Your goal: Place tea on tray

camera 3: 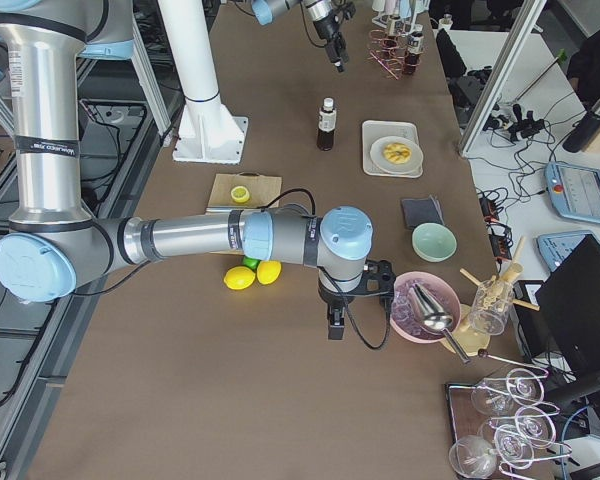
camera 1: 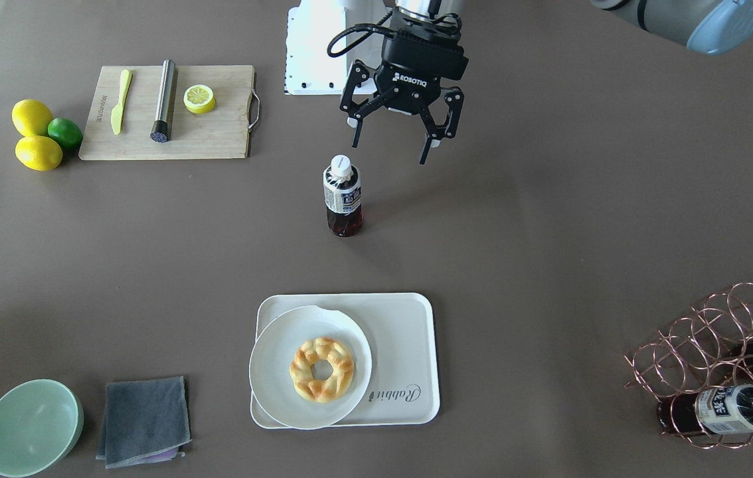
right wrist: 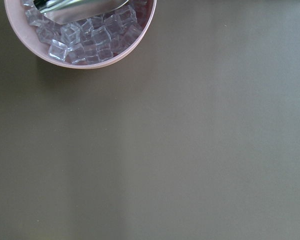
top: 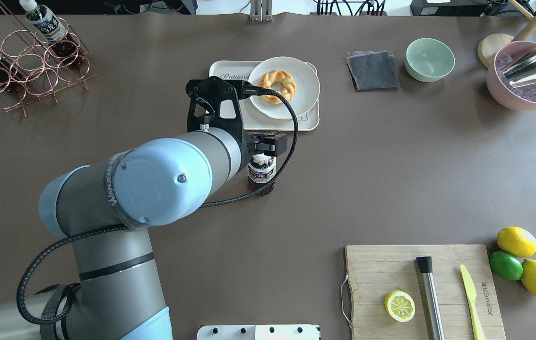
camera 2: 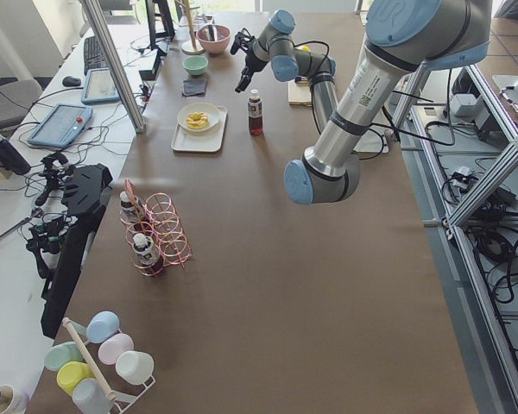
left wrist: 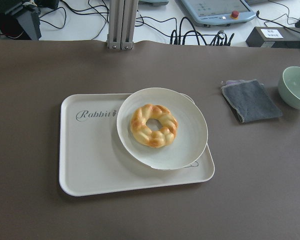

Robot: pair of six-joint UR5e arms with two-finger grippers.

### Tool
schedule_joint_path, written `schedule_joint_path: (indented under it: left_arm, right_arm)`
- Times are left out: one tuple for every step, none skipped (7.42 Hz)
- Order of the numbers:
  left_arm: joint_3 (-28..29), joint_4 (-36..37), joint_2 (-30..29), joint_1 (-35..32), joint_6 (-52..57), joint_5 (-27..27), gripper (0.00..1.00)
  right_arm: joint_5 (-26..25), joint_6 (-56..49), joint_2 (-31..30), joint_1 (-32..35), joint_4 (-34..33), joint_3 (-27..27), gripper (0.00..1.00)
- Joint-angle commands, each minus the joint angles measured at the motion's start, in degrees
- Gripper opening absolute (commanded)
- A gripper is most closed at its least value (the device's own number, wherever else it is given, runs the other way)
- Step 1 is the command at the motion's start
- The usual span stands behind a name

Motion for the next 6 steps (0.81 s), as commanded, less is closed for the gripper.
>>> schedule_joint_path:
  left_arm:
    - [-0.28,-6.92,6.46,-11.19,1.63,-8.39,0.98]
    - [0.25,-12.52,11.02,-14.18,7.26,-8.31,0.98]
    - [1.12,-18.06,16.20,-17.34,14.11,-8.48,0.98]
    - [1.83,-20.81,18.25,-18.51,15.92,-8.92,0.98]
    - [2.18,-21.45,20.10,-19.91,16.02,-11.97,0.98]
    - [2.19,-20.76,22.21,-22.97,15.94,-18.18,0.98]
  right_arm:
    - [0.08,1.48,1.21,0.02,0.00,0.33,1.00]
    - [0.26,1.92,1.83,-0.15,0.00,0.07,1.00]
    - [0.26,1.93,2.97,-0.85,0.00,-0.28,1.00]
    - [0.26,2.02,3.59,-1.73,0.00,-0.37,1.00]
    - [0.26,3.24,4.81,-2.43,0.00,-0.64,1.00]
    - [0.26,4.03,5.26,-3.13,0.00,-0.55,1.00]
